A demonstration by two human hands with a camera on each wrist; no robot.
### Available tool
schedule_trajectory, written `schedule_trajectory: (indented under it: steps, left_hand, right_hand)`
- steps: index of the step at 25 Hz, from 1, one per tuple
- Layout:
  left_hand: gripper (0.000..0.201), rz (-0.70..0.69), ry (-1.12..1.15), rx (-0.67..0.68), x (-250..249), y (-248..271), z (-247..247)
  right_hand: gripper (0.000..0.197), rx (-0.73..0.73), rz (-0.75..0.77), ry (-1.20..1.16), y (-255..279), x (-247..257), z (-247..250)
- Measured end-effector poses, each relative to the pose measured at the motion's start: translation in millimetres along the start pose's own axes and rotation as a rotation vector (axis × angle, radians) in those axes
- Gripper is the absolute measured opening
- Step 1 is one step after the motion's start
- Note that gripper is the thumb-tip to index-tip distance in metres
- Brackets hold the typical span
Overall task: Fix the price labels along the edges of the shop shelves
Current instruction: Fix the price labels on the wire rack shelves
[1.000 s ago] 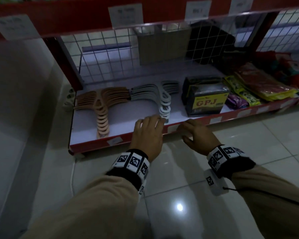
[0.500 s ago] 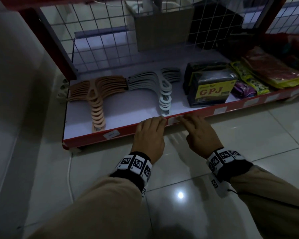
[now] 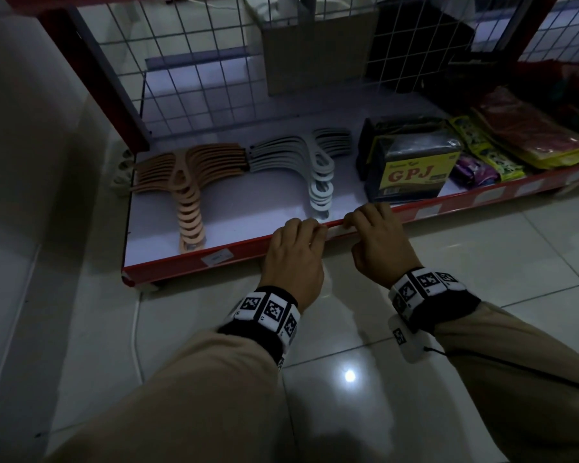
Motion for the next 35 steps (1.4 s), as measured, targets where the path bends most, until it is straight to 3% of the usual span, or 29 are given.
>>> schedule_trajectory:
  steps: [5, 11, 22, 26, 30, 33, 35]
  left_hand:
    - [0.052, 0.051, 0.05, 0.072, -0.3, -1.0, -9.3]
    - [0.059, 0.064, 0.036, 0.083, -2.6, -1.1, -12.4]
    - [0.054, 0.062, 0.072, 0.067, -2.0, -2.4, -14.3]
    - [0.047, 0.099, 0.119, 0.073, 2.2, -7.5, -11.2]
    - [0.036, 0.15, 0.253, 0.055, 8.8, -10.1, -8.7]
    - [0.032, 0.217, 0.411, 0.042, 16.8, -14.7, -7.2]
    - [0.036, 0.231, 0.484, 0.034, 18.9, -14.8, -6.4]
  right_hand:
    - [0.044, -0.054, 0.041, -0.088, 4.0, -1.1, 4.0]
    - [0.044, -0.128, 0.12, -0.031, 10.8, 6.0, 4.8]
    - [0.019, -0.008, 0.074, 0.047, -3.5, 4.6, 1.5]
    - [0.007, -0.094, -0.069, -0.279, -12.9, -13.3, 14.3]
    - [0.013, -0.198, -0.378, -0.711, -5.7, -30.5, 9.5]
    - [0.016, -0.237, -0.485, -1.033, -1.5, -25.0, -3.5]
    - [0.018, -0.252, -0.546, -1.129, 1.4, -22.6, -9.7]
Point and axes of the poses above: each hand's wrist, its own y-axis away from the middle knuckle, its own z-axis out of the back of the hand, x = y × z, the point moved 9 cm from there along -y, towards the middle knuckle, and after that the axes turned 5 degrees about z, right-handed, at the moved point
